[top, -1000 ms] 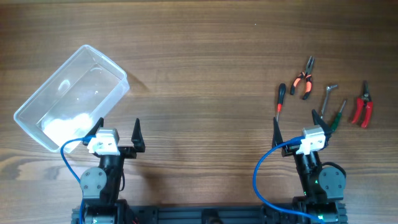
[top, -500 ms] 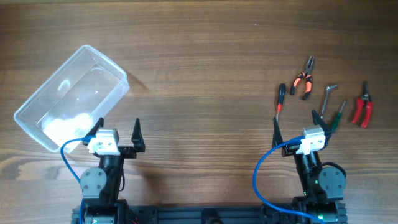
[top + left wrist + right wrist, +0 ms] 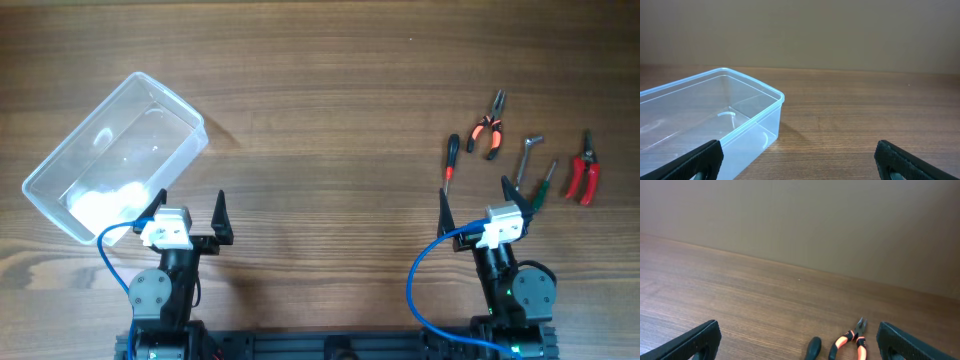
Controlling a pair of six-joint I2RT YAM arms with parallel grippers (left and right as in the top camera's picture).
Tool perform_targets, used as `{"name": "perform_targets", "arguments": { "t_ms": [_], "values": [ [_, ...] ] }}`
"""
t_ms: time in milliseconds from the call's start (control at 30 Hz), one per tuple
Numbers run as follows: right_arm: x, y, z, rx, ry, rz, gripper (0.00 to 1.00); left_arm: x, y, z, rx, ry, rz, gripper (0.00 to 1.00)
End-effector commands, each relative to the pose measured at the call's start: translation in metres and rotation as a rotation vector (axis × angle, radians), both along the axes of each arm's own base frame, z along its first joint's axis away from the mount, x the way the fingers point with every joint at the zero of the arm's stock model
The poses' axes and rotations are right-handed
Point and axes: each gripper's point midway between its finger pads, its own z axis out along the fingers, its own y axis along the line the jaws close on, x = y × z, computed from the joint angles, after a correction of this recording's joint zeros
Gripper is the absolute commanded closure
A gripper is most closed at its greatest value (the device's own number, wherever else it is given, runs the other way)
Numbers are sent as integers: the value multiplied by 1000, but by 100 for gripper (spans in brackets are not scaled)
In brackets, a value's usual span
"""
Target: Pack container
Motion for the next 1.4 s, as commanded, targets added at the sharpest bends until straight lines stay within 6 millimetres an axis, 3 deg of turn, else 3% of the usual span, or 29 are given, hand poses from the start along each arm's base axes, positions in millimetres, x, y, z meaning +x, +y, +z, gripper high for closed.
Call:
{"name": "perform_targets", "arguments": {
  "t_ms": [0, 900, 1033, 1167, 1267, 1367],
  "values": [
    [-1, 1, 3, 15, -12, 0, 0, 0, -1, -1, -9, 0, -1, 0],
    [-1, 1, 3, 49, -8, 5, 0, 0, -1, -1, -9, 0, -2, 0],
    [-1, 1, 3, 157, 9, 2, 0, 0, 1, 0, -5, -4, 6, 0],
    [-1, 1, 4, 403, 47, 1, 0, 0, 5, -3, -96, 10, 43, 0],
    [-2, 1, 18, 430, 25, 7, 0, 0, 21, -3, -321, 19, 156, 0],
    [-4, 1, 50, 374, -11, 15, 0, -2, 23, 22, -356, 18, 171, 0]
  ]
}}
